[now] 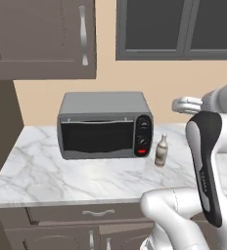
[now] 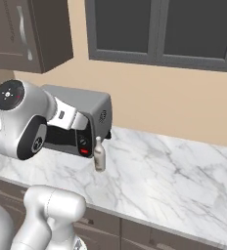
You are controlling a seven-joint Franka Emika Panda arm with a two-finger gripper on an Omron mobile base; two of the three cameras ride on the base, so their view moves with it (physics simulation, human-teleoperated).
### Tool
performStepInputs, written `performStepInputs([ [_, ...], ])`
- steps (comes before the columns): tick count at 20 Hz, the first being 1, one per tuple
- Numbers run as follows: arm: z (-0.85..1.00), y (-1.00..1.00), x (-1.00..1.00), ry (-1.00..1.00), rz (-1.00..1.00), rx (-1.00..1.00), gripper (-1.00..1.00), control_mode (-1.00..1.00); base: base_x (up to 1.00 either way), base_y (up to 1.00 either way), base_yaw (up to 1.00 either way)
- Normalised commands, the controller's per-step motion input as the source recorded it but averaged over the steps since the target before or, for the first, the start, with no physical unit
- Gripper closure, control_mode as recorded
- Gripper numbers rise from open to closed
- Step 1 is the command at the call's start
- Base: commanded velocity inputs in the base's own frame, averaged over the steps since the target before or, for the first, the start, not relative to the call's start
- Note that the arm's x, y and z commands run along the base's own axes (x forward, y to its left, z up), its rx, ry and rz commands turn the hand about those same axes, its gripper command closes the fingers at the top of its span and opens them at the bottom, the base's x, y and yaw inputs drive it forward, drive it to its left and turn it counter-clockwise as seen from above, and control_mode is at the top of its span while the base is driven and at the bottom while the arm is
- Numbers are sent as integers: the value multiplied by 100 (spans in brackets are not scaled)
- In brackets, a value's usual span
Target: Move the drinks to the dining counter.
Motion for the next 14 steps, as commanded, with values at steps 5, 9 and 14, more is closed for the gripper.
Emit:
performStepInputs([
  [5,-3,-6,8,4,0,0,-100,-100,10,0,0],
  [9,-15,-5,2,29,0,0,-100,-100,0,0,0],
  [14,-2,0,12,32,0,0,-100,-100,0,0,0],
])
